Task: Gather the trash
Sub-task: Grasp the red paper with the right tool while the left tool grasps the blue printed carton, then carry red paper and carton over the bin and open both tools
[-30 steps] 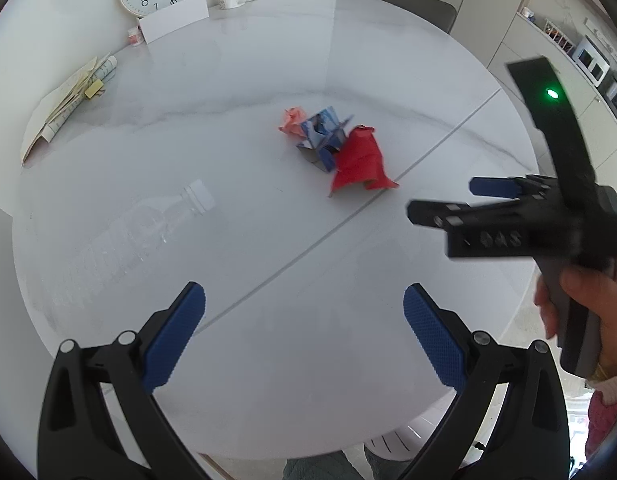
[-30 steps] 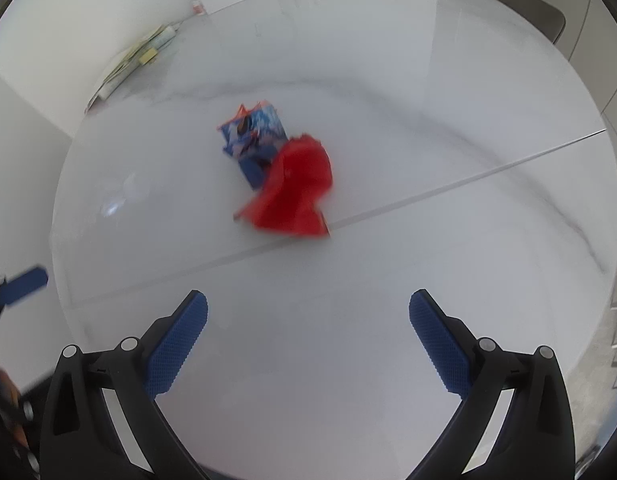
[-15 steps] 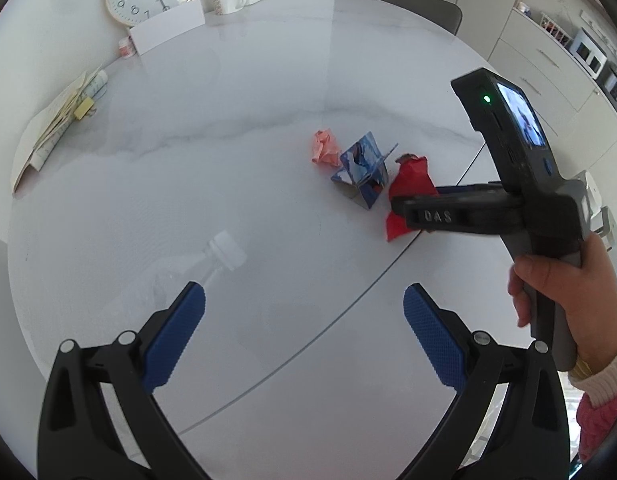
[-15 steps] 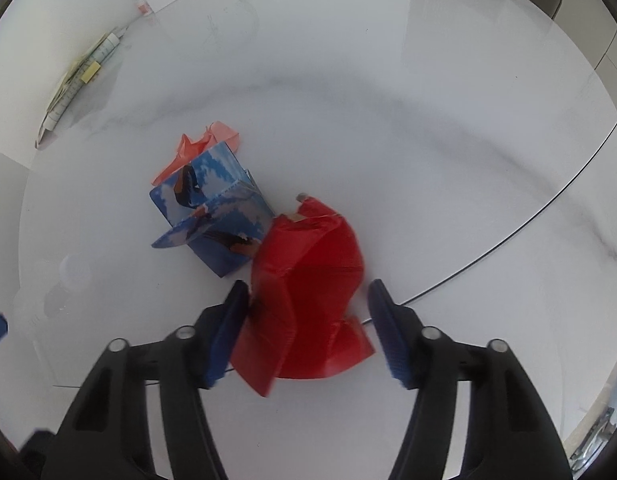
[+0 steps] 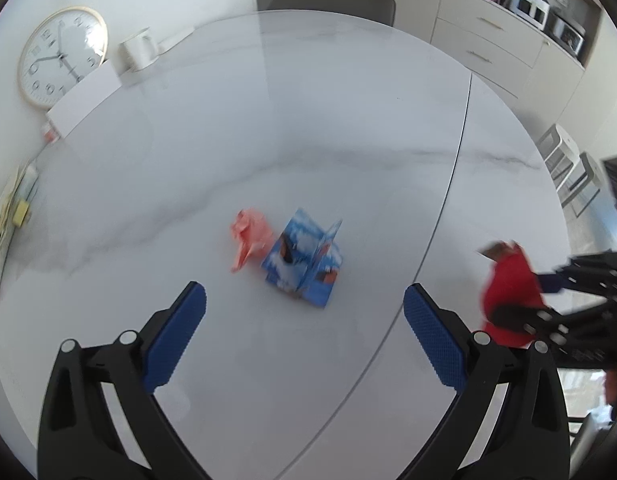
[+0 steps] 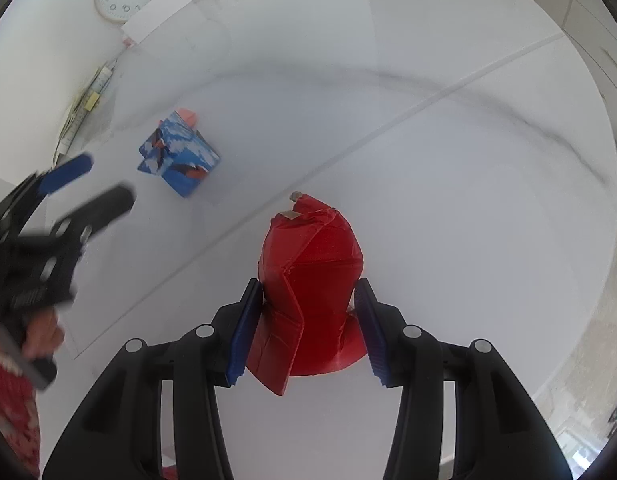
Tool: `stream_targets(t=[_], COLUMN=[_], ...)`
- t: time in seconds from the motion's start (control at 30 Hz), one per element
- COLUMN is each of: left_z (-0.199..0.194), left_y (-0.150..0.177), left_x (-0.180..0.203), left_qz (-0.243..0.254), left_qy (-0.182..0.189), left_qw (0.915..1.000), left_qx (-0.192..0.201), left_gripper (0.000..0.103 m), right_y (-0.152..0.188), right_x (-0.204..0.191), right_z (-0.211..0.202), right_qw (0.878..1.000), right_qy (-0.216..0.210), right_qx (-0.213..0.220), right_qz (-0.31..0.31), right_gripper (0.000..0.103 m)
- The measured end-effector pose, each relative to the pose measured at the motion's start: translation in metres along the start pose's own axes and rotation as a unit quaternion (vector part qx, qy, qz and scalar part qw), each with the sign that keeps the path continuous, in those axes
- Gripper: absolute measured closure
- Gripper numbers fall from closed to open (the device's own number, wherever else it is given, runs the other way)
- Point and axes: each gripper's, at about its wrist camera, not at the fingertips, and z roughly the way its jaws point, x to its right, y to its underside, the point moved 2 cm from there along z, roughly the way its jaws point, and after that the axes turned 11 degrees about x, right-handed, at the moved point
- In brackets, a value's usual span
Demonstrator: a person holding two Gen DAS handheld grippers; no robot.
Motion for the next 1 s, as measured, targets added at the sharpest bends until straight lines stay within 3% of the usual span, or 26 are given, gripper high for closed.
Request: stream_targets(t=[0.1, 0.17, 0.33, 0.4, 0.63, 1.0], left_z=[0.020, 0.032, 0.047, 0.047, 0.031, -0.033], left_y=[-0.008, -0.011, -0.006, -0.003, 0.000, 0.021], left_x=[0.003, 0.003, 0.009, 0.009, 0.008, 0.023], left_qz=[0.014, 0.021, 0.031, 0.025, -0.013, -0.056], left_qy=[-0.006, -0.015, -0.022, -0.018, 0.002, 0.029], left_qw=[0.9999, 0.9995, 0.9986, 0.9988, 0.9997, 0.9980], left_qx=[-0.008, -0.017, -0.037, -0.037, -0.022, 0.003], left_gripper=[0.010, 0.019, 0.059, 0.068, 0.077, 0.077], right_y=[0.012, 0.017, 0.028, 0.031, 0.038, 0.047], right_x=[0.010, 0.014, 0.025, 0.028, 0.026, 0.015], right_z=[-0.015, -0.022, -0.032, -0.032, -0.037, -0.049], right_qw=[1.000, 1.000, 1.000, 1.000, 1.000, 0.999], right_qy=[0.003, 0.003, 0.000, -0.003, -0.014, -0.037], right_qx=[0.003, 0.005, 0.009, 0.007, 0.007, 0.010], right_qz=[0.009, 0.014, 0.025, 0.029, 0.021, -0.005], right_gripper=[0.055, 0.055, 0.054, 0.054, 0.054, 0.054])
